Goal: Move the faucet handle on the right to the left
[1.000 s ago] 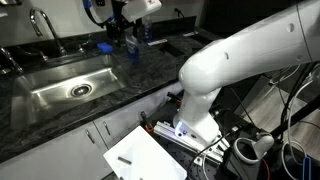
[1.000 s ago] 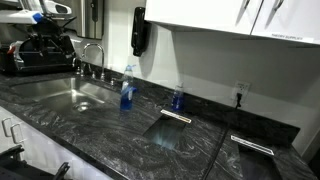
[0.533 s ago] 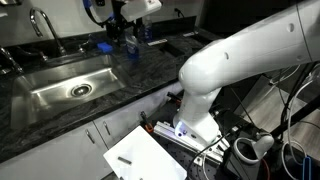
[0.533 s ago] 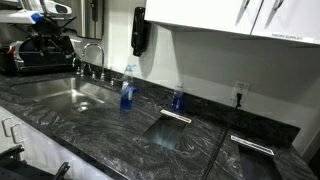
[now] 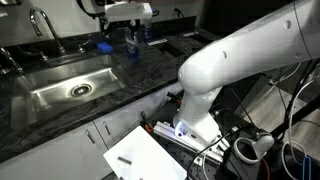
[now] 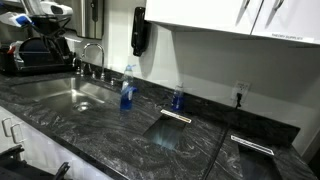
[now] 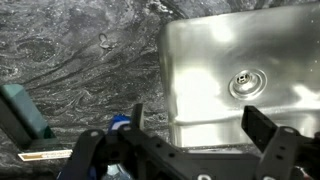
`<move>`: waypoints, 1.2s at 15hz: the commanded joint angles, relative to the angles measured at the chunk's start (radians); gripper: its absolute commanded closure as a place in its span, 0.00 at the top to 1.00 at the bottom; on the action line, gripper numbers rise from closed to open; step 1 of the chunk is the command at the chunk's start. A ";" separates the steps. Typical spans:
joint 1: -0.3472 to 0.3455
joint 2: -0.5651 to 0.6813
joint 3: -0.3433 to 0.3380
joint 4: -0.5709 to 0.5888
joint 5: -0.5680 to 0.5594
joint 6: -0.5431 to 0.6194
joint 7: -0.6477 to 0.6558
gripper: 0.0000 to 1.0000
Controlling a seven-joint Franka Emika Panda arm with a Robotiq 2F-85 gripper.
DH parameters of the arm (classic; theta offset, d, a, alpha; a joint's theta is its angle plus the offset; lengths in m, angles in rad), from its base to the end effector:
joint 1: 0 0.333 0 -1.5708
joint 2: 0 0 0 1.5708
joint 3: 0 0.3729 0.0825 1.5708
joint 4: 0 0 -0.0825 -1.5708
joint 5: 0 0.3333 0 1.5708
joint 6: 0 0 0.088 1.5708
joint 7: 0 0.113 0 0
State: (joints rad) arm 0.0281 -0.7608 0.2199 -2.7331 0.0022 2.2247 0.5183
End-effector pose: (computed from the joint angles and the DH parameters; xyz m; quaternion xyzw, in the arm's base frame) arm 0.2476 0.0752 0.5130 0.9780 -0.1541 0.1377 0.0280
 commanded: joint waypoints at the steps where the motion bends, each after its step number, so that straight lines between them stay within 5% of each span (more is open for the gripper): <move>1: -0.058 0.110 0.070 0.029 0.054 0.150 0.179 1.00; 6: -0.156 0.247 0.152 0.091 -0.003 0.325 0.506 1.00; 11: -0.238 0.349 0.200 0.201 -0.135 0.345 0.800 1.00; 13: -0.173 0.288 0.144 0.157 -0.144 0.323 0.786 1.00; 18: -0.159 0.295 0.131 0.167 -0.153 0.321 0.796 1.00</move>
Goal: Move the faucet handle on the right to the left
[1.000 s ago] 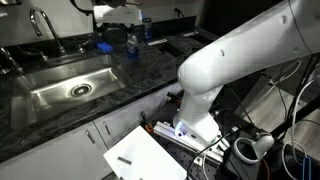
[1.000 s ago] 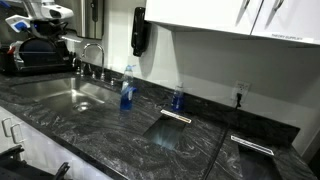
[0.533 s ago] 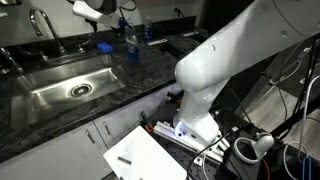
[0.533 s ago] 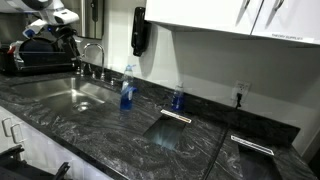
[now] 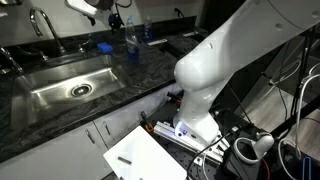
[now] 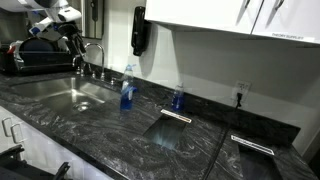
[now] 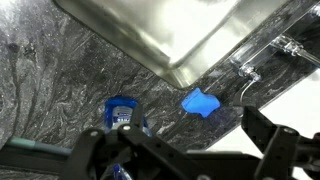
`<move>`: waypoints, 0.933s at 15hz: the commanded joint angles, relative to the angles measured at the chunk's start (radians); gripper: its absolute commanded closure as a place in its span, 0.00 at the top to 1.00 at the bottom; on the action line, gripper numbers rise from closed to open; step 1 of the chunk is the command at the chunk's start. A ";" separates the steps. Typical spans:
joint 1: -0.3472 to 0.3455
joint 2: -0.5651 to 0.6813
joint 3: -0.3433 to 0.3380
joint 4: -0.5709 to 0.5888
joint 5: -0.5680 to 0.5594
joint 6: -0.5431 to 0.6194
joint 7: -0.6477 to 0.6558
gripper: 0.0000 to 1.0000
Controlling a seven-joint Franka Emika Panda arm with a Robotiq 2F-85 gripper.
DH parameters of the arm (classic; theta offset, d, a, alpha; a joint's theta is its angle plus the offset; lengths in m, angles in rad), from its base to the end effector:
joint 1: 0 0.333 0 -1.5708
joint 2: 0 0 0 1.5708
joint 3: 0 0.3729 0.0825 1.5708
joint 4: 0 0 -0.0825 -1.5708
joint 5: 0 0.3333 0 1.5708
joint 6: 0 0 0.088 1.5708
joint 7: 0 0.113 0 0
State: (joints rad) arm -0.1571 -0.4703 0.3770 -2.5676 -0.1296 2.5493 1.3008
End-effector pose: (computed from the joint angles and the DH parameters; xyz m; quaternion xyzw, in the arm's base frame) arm 0.3562 0.1008 0.5298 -0.8538 0.4610 -0.2378 0.0440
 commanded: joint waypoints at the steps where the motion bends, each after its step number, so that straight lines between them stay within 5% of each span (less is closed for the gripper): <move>1: 0.027 0.004 -0.026 0.001 -0.021 -0.003 0.014 1.00; 14: 0.019 0.049 -0.033 0.035 -0.014 0.030 0.049 1.00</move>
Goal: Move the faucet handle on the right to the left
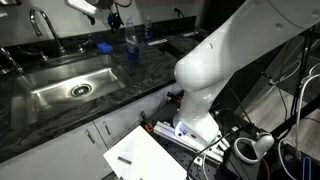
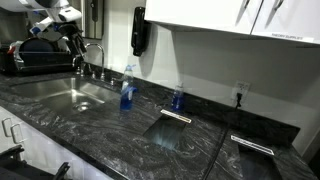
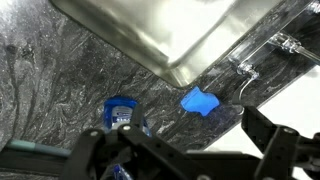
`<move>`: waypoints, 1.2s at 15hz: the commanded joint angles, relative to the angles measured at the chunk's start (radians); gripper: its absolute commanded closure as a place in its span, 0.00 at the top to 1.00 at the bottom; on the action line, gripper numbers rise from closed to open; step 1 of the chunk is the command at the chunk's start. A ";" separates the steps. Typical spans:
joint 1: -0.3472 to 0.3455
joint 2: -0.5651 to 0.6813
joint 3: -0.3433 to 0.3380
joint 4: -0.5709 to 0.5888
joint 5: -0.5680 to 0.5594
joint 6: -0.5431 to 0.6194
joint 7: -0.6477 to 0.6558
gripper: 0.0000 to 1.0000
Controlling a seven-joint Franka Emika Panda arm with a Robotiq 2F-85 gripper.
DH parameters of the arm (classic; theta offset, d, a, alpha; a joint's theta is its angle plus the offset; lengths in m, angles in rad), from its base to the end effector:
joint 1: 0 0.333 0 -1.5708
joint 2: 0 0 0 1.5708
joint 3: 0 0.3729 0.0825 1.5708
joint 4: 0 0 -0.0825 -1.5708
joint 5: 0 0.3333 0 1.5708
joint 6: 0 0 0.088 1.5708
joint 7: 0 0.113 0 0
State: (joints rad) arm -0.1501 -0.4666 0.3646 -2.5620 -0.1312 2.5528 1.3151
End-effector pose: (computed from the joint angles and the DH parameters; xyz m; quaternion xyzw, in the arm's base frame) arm 0.3582 0.0989 0.5324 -0.8493 0.4683 -0.2385 0.0498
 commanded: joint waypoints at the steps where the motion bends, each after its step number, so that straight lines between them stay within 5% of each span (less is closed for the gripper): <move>1: 0.007 0.058 -0.021 0.036 -0.015 0.040 0.047 1.00; 11: 0.012 0.432 -0.140 0.269 -0.035 0.239 0.032 1.00; 18: -0.002 0.612 -0.126 0.439 0.003 0.241 -0.002 1.00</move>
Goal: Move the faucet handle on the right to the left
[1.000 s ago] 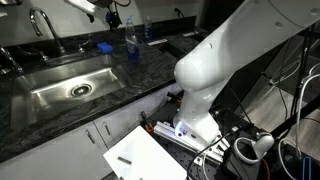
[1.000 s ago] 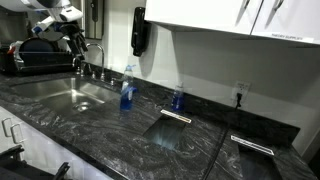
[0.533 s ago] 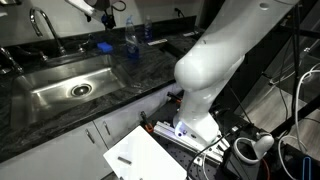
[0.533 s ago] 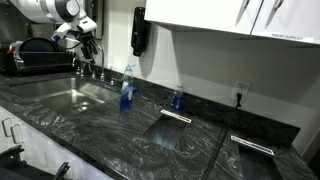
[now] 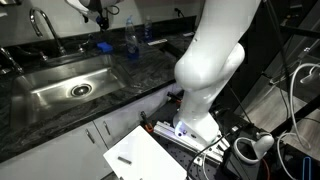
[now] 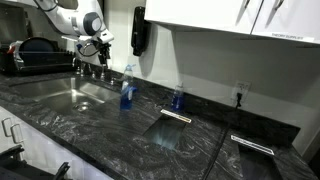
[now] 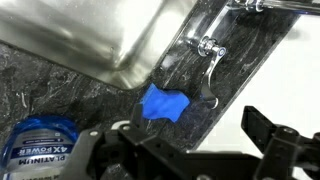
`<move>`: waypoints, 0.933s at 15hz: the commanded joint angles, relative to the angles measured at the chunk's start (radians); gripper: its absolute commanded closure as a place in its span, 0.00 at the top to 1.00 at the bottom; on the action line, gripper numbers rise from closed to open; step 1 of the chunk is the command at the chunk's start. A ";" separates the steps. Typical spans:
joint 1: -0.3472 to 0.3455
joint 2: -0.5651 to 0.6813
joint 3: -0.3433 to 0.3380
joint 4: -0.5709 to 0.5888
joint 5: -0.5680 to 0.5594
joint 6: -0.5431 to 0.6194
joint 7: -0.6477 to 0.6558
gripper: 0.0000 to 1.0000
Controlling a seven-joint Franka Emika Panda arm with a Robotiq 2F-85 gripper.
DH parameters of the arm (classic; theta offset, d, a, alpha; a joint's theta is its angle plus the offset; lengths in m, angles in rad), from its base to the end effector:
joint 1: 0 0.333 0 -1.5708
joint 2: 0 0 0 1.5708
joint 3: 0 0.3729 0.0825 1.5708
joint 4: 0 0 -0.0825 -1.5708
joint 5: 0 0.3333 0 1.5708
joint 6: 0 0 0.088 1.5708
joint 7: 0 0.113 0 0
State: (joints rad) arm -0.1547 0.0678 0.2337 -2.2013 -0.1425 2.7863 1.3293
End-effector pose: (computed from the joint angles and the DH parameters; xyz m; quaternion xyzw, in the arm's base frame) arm 0.5457 0.0465 0.4944 -0.8147 0.5190 -0.2171 0.1404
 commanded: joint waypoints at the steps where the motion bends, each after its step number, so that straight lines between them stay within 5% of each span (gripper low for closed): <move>1: 0.003 0.098 0.004 0.099 0.010 0.005 -0.010 1.00; 11: 0.059 0.213 -0.082 0.232 -0.188 -0.052 0.280 1.00; 13: 0.036 0.184 -0.061 0.190 -0.167 -0.020 0.246 1.00; 14: 0.129 0.187 -0.157 0.196 -0.113 -0.020 0.209 1.00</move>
State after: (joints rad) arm -0.1163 0.2608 0.1706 -2.0022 -0.3142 2.7600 1.5814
